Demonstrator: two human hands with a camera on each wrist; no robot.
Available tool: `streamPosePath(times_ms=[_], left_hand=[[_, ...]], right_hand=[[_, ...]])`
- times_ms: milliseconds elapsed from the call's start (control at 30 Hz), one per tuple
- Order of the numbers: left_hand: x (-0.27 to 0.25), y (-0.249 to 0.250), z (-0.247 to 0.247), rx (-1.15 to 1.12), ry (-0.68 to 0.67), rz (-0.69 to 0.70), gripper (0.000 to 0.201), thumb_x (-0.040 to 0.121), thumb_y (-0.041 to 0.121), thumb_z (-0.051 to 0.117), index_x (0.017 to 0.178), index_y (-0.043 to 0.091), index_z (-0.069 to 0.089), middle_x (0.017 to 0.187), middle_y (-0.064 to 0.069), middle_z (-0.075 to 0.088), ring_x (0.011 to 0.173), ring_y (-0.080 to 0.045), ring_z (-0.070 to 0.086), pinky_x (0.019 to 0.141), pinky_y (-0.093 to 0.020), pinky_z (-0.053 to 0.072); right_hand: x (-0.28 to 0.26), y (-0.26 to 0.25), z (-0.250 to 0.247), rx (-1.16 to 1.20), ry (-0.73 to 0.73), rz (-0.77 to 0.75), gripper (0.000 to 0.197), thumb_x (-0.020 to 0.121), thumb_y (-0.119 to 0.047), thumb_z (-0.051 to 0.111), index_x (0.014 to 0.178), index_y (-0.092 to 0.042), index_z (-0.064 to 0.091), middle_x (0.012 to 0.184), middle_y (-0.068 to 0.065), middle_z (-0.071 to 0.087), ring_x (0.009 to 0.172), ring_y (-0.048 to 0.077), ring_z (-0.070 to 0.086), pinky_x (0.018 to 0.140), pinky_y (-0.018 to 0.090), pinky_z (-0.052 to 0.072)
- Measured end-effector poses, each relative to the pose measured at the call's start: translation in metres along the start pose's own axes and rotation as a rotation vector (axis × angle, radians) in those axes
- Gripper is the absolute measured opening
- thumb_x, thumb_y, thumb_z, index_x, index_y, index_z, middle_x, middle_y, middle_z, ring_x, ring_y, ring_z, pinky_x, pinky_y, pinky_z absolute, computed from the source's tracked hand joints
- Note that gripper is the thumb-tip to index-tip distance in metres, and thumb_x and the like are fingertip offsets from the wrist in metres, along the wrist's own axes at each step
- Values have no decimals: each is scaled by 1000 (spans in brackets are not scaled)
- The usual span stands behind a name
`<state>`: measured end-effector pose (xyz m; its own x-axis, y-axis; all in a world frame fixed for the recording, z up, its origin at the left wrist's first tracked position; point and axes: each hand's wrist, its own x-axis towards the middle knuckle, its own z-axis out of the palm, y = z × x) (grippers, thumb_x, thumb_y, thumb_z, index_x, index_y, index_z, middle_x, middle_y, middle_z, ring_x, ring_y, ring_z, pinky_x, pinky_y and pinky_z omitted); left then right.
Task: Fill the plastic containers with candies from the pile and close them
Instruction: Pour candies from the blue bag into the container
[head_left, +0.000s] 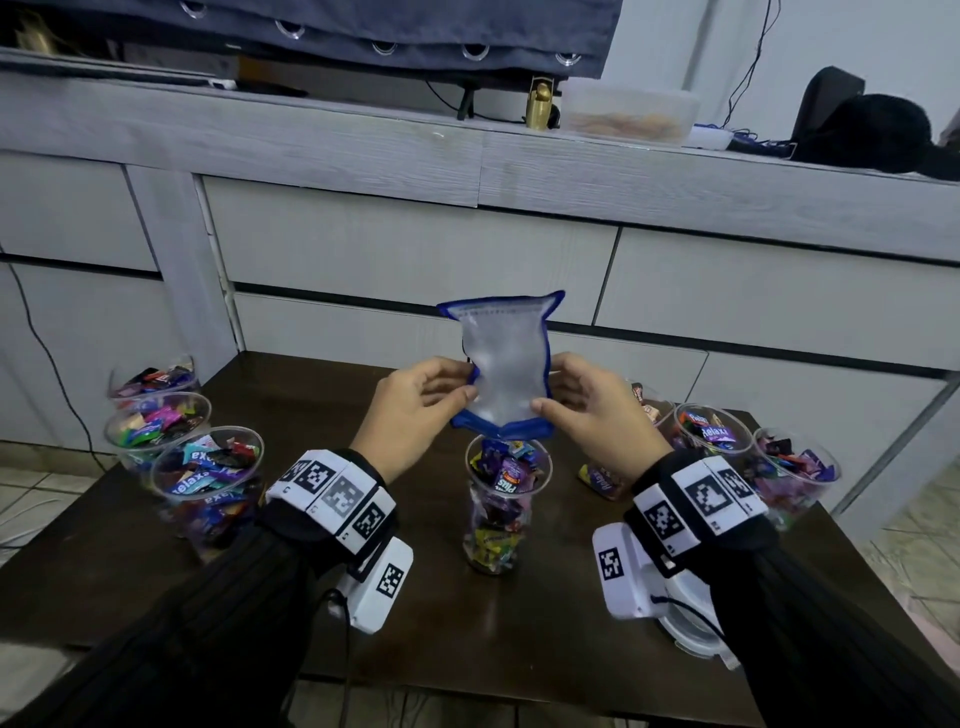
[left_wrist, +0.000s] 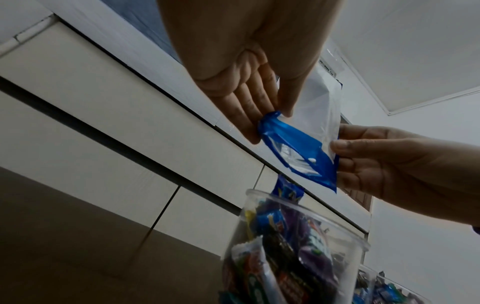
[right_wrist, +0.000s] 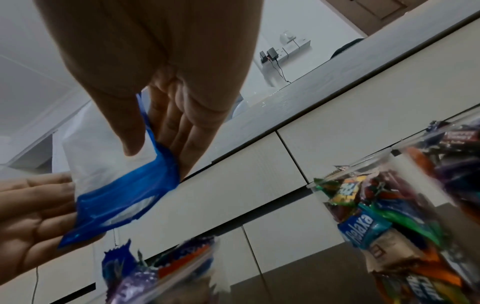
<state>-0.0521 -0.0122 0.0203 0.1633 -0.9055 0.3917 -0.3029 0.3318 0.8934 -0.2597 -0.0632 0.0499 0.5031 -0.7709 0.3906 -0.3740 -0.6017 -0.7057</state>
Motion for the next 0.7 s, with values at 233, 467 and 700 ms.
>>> streamPosePath(times_ms=[233,467,700], left_hand=[[-13,-3,15,180,-224,-41,33,90,8,66,122,9,64,115,-5,70,109,-12,65,94,-30,53],[-6,-10,10,132,-73,-71,16,86,10,72,92,23,65,91,7,70,89,-6,68,76,-14,54],[3,-11,5,212,84,-105,6,92,17,66,91,23,66,79,18,67,78,8,63,68,-5,47]], right_hand=[[-12,13,19,-179,-121,42,35,85,-15,68,118,-11,57,112,3,66,104,14,62,94,35,52],[-13,15,12,-72,-42,65,33,87,-8,65,118,-5,56,112,8,67,103,18,64,92,33,53],[-6,8,4,-50,21,57,28,87,-4,64,113,0,56,109,10,68,100,17,65,90,27,53]])
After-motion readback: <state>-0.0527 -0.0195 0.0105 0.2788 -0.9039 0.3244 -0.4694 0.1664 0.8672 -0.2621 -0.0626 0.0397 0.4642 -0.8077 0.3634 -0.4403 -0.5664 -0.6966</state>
